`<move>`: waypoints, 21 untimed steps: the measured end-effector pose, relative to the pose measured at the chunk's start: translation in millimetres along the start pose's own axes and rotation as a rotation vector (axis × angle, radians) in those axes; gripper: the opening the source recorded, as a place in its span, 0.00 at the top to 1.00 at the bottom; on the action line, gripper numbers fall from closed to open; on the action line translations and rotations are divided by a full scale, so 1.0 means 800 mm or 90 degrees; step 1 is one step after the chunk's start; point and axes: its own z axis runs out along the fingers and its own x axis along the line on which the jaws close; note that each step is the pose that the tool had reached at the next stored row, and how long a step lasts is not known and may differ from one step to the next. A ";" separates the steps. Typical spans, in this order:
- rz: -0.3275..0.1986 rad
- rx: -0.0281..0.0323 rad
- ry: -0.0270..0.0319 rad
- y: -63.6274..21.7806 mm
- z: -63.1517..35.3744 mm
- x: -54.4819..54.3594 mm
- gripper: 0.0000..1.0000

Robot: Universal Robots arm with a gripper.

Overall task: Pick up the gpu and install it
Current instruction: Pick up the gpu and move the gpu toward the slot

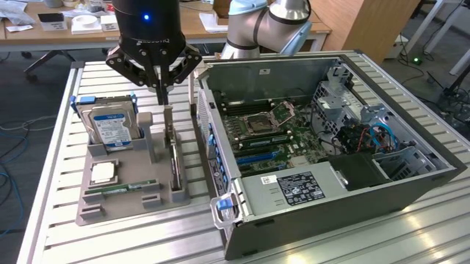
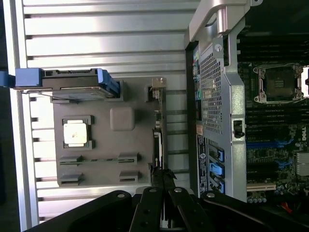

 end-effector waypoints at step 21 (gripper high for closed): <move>0.000 0.0000 0.0000 0.000 0.002 0.000 0.61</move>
